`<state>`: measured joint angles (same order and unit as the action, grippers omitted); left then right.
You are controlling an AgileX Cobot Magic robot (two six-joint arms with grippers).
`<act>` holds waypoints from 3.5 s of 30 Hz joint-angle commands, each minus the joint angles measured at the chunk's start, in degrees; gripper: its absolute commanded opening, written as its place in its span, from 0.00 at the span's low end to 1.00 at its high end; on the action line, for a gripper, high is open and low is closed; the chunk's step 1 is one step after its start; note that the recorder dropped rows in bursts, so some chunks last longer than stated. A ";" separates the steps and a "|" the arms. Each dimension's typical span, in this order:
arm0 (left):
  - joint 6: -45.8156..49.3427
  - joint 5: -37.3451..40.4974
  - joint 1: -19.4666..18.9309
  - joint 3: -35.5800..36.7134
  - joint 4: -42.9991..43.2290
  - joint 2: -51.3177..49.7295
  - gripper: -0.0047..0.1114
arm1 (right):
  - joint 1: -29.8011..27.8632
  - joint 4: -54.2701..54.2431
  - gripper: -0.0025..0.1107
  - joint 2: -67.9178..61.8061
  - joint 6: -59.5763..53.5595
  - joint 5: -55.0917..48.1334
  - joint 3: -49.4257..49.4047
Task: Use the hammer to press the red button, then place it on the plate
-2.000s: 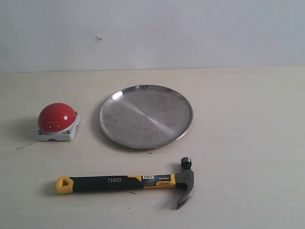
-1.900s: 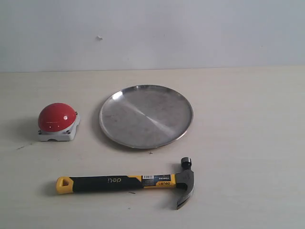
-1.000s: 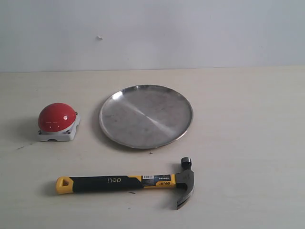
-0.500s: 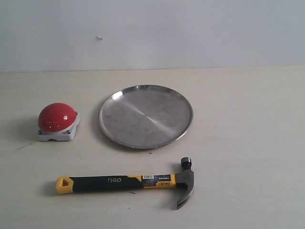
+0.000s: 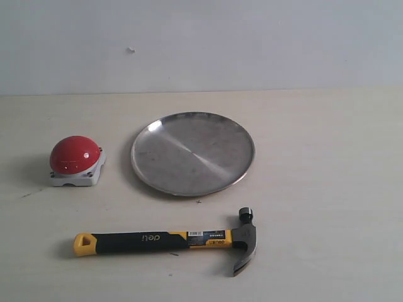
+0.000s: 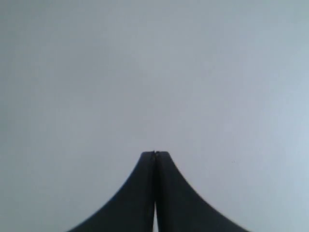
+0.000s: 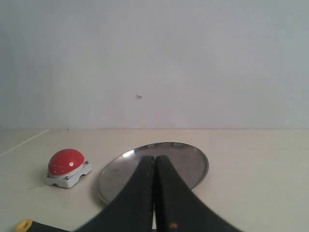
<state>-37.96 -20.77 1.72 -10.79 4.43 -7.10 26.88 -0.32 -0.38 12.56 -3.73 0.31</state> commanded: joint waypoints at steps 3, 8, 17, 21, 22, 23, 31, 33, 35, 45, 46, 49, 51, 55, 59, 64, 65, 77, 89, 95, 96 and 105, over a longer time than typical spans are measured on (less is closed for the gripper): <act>-19.05 16.59 1.04 -20.37 38.93 -20.17 0.04 | -0.28 0.32 0.02 0.38 -0.43 0.53 -0.31; -34.61 18.69 7.47 -25.46 62.78 -36.35 0.04 | -0.28 0.32 0.02 0.38 -0.43 0.53 -0.31; -24.03 41.12 19.04 -32.24 65.82 -63.06 0.04 | -0.28 0.32 0.02 0.38 -0.43 0.53 -0.31; 7.66 67.15 23.91 -38.99 56.33 -73.20 0.04 | -0.28 0.32 0.02 0.38 -0.43 0.53 -0.31; 13.25 72.78 24.33 -40.68 53.37 -75.32 0.04 | -0.28 0.32 0.02 0.38 -0.43 0.53 -0.31; 19.82 77.28 24.78 -42.80 48.99 -77.17 0.04 | -0.28 0.32 0.02 0.38 -0.43 0.53 -0.31; 64.01 79.05 30.52 -52.21 -3.14 -81.11 0.04 | -0.28 0.32 0.02 0.38 -0.43 0.53 -0.31; 67.10 73.73 33.52 -52.76 -8.20 -81.25 0.05 | -0.28 0.32 0.02 0.38 -0.43 0.53 -0.31; 67.10 69.53 36.86 -53.68 -8.53 -81.85 0.10 | -0.28 0.32 0.02 0.38 -0.43 0.53 -0.31; 74.03 67.29 47.78 -59.63 -8.14 -93.89 0.60 | -0.28 0.32 0.02 0.38 -0.43 0.53 -0.31; 74.32 67.14 48.16 -60.52 -7.99 -95.58 0.56 | -0.28 0.32 0.02 0.38 -0.43 0.53 -0.31; 74.40 67.32 48.56 -63.81 -7.99 -100.28 0.55 | -0.28 0.32 0.02 0.38 -0.43 0.53 -0.31; 74.40 67.72 48.56 -65.57 -8.09 -102.99 0.58 | -0.28 0.32 0.02 0.38 -0.43 0.53 -0.31; 76.03 68.64 48.56 -68.60 -8.09 -107.90 0.58 | -0.28 0.32 0.02 0.38 -0.43 0.53 -0.31; 78.15 68.64 48.56 -70.22 -8.09 -111.15 0.58 | -0.28 0.32 0.02 0.38 -0.43 0.53 -0.31; 78.39 68.40 48.56 -71.58 -8.09 -114.15 0.58 | -0.28 0.32 0.02 0.38 -0.43 0.53 -0.31; 78.61 68.40 48.56 -72.02 -8.09 -114.65 0.58 | -0.28 0.32 0.02 0.38 -0.43 0.53 -0.31; 80.64 75.65 48.56 -77.28 -8.33 -122.49 0.47 | -0.28 0.32 0.02 0.38 -0.43 0.53 -0.31; 73.82 72.06 48.56 -77.31 -7.80 -118.50 0.04 | -0.28 0.32 0.02 0.38 -0.43 0.53 -0.31; 72.29 70.55 48.56 -77.31 -7.80 -110.46 0.04 | -0.28 0.32 0.02 0.38 -0.43 0.53 -0.31; 72.14 70.55 48.56 -77.31 -7.80 -109.39 0.04 | -0.28 0.32 0.02 0.38 -0.43 0.53 -0.31; 64.14 64.64 48.56 -77.31 -7.42 -98.28 0.04 | -0.28 0.32 0.02 0.38 -0.43 0.37 -0.31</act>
<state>30.22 49.11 50.11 -87.69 -3.21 -109.49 26.88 -0.32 -0.38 12.56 -3.73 0.31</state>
